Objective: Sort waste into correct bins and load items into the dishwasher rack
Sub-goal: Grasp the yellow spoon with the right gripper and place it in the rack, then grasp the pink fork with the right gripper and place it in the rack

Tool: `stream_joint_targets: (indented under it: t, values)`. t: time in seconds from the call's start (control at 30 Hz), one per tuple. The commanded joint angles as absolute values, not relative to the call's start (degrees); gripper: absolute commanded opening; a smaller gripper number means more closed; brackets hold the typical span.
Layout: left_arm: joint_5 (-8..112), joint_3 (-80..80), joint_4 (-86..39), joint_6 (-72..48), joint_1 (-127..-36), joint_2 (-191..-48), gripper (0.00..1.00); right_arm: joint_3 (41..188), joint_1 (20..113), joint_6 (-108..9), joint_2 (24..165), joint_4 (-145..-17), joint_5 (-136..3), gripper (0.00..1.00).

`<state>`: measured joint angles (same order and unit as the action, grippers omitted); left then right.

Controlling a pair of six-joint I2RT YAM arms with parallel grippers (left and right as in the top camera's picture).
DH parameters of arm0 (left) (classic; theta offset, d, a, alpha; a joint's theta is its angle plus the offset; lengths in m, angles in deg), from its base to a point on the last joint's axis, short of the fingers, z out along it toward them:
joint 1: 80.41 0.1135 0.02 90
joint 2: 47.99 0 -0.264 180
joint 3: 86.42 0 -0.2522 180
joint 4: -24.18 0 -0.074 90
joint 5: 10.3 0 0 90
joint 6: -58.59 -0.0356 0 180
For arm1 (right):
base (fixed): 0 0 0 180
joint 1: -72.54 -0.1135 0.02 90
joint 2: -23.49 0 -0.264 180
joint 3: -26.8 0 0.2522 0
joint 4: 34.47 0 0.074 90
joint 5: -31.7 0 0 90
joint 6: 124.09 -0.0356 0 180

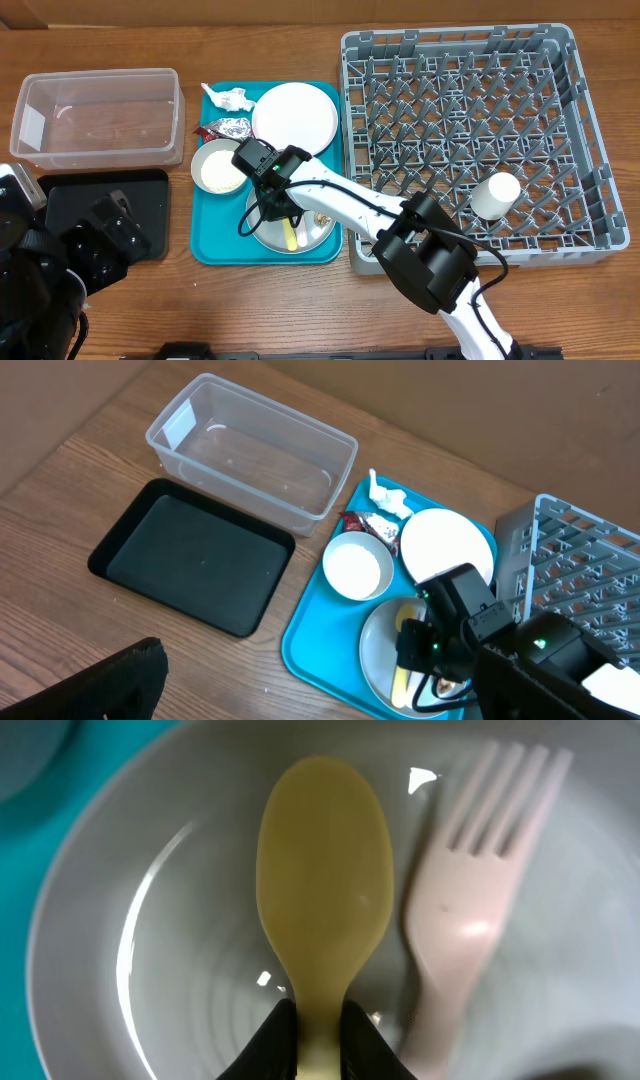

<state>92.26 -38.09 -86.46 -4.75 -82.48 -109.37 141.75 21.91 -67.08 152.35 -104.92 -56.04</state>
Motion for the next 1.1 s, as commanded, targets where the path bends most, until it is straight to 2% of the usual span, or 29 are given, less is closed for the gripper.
stream_joint_targets:
  t: [0.0, 0.33, 0.6, 0.87, 1.03, 1.07]
  values:
    - [93.2, -38.4, -86.3, -4.4, -81.9, -109.5, 1.0, 142.0, 21.8, -67.4, 145.7, -106.4, -52.3, 0.14]
    - [93.2, -38.4, -86.3, -4.3, -81.9, -109.5, 1.0, 142.0, 24.7, -66.4, 129.4, -109.8, -47.2, 0.15]
    - [93.2, -38.4, -86.3, -4.4, -81.9, -109.5, 1.0, 141.5, 32.9, -58.6, 127.1, -113.5, -46.3, 0.15]
    - [93.2, -38.4, -86.3, -4.4, -81.9, -109.5, 1.0, 136.0, 41.1, -54.1, 127.2, -107.8, -47.9, 0.15]
    - [93.2, -38.4, -86.3, -4.4, -81.9, -109.5, 1.0, 129.5, 42.6, -48.6, 127.2, -101.9, -51.8, 0.16]
    - [93.2, -38.4, -86.3, -4.4, -81.9, -109.5, 1.0, 128.4, 42.6, -48.6, 127.2, -101.1, -51.1, 0.18]
